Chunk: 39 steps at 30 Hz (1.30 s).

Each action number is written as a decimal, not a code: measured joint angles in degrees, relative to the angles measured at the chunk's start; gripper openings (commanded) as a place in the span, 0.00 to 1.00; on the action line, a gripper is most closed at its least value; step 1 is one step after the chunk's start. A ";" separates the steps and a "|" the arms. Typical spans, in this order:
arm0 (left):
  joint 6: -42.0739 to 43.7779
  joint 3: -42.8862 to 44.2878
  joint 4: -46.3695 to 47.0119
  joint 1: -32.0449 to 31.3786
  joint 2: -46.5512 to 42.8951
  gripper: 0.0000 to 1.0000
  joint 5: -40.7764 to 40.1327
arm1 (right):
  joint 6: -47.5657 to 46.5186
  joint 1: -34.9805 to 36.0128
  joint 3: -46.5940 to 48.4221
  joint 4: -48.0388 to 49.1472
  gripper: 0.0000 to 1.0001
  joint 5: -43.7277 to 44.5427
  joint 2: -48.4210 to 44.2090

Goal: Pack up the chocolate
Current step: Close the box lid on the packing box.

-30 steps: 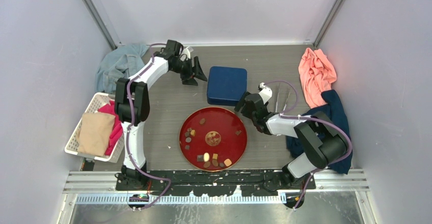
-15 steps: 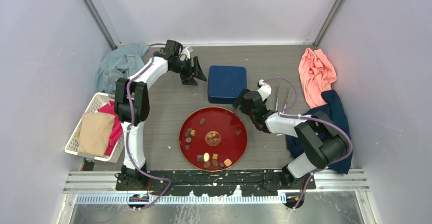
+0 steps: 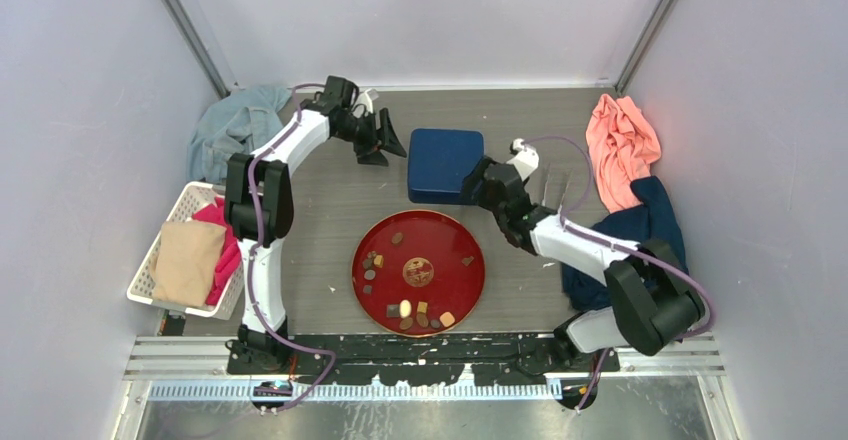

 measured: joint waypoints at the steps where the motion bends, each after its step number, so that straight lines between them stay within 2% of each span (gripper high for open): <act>1: -0.50 0.76 -0.26 -0.02 0.02 0.62 -0.17 | -0.61 -0.33 2.03 -2.84 0.65 -0.02 -0.57; 3: -1.29 3.21 -0.68 -0.13 0.24 0.61 -0.55 | -1.75 -1.09 10.10 -10.64 0.48 -0.22 0.66; 4: -1.75 4.63 -0.66 -0.33 0.46 0.60 -0.63 | -2.10 -1.57 14.49 -13.88 0.34 -0.28 2.05; 5: -2.43 6.32 -0.59 -0.52 0.76 0.60 -0.68 | -2.56 -2.25 20.70 -18.23 0.24 -0.31 4.42; 8: -5.20 12.02 1.05 -1.25 2.45 0.58 -0.98 | -3.80 -4.48 37.57 -26.16 0.08 -1.27 12.48; 10: -6.97 14.47 1.97 -1.86 3.67 0.55 -1.18 | -4.02 -6.01 44.13 -29.68 0.03 -2.93 16.48; 14: -9.77 19.06 2.32 -3.41 7.41 0.48 -2.05 | -3.58 -10.01 53.29 -36.68 0.01 -8.20 24.96; 18: -11.28 23.12 1.88 -4.61 10.88 0.32 -3.30 | -3.41 -13.03 57.57 -41.90 0.01 -11.58 30.88; 23: -12.07 27.06 1.33 -5.46 13.22 0.10 -5.49 | -3.54 -13.84 61.44 -45.86 0.01 -13.03 32.54; 31: -8.35 33.29 -3.78 -6.43 14.51 0.03 -14.19 | -3.89 -13.38 65.77 -46.42 0.01 -13.79 32.89; 39: -0.74 38.25 -7.74 -11.32 14.51 0.00 -26.80 | -4.61 -13.38 69.70 -49.24 0.01 -14.08 36.81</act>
